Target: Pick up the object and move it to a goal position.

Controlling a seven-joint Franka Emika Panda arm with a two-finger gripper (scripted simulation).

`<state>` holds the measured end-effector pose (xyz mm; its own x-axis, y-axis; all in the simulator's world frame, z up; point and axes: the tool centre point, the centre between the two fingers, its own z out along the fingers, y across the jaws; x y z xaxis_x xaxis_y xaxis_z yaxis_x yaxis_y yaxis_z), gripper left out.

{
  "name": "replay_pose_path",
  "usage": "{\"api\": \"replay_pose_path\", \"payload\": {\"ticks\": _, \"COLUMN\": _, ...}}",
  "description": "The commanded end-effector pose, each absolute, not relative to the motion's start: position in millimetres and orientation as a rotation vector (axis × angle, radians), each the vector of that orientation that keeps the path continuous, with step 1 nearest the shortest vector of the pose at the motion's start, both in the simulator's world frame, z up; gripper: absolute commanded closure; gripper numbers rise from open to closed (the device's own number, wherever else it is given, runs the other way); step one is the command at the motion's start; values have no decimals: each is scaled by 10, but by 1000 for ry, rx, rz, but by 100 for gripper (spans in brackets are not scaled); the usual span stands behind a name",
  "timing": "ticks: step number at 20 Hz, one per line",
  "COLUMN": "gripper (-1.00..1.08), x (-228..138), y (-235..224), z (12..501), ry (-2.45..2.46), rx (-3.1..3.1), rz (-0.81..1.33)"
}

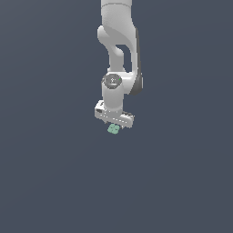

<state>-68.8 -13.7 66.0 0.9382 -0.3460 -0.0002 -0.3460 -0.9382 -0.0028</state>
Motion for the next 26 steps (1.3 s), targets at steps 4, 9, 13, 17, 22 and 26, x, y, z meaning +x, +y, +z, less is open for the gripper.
{"api": "replay_pose_path", "payload": {"ticks": 4, "gripper": -92, "x": -781, "y": -161, "z": 572, "ry": 611, "rx": -3082, "rz": 0}}
{"api": "replay_pose_path", "payload": {"ticks": 9, "gripper": -92, "x": -775, "y": -157, "z": 551, "ry": 604, "rx": -3083, "rz": 1}}
{"api": "replay_pose_path", "payload": {"ticks": 13, "gripper": -92, "x": -781, "y": -158, "z": 433, "ry": 606, "rx": -3082, "rz": 1}}
{"api": "replay_pose_path", "payload": {"ticks": 17, "gripper": -92, "x": -791, "y": -158, "z": 240, "ry": 609, "rx": -3082, "rz": 1}}
{"api": "replay_pose_path", "payload": {"ticks": 22, "gripper": -92, "x": -790, "y": -160, "z": 91, "ry": 612, "rx": -3081, "rz": 0}}
{"api": "replay_pose_path", "payload": {"ticks": 26, "gripper": 108, "x": -788, "y": -159, "z": 68, "ry": 612, "rx": -3081, "rz": 0}}
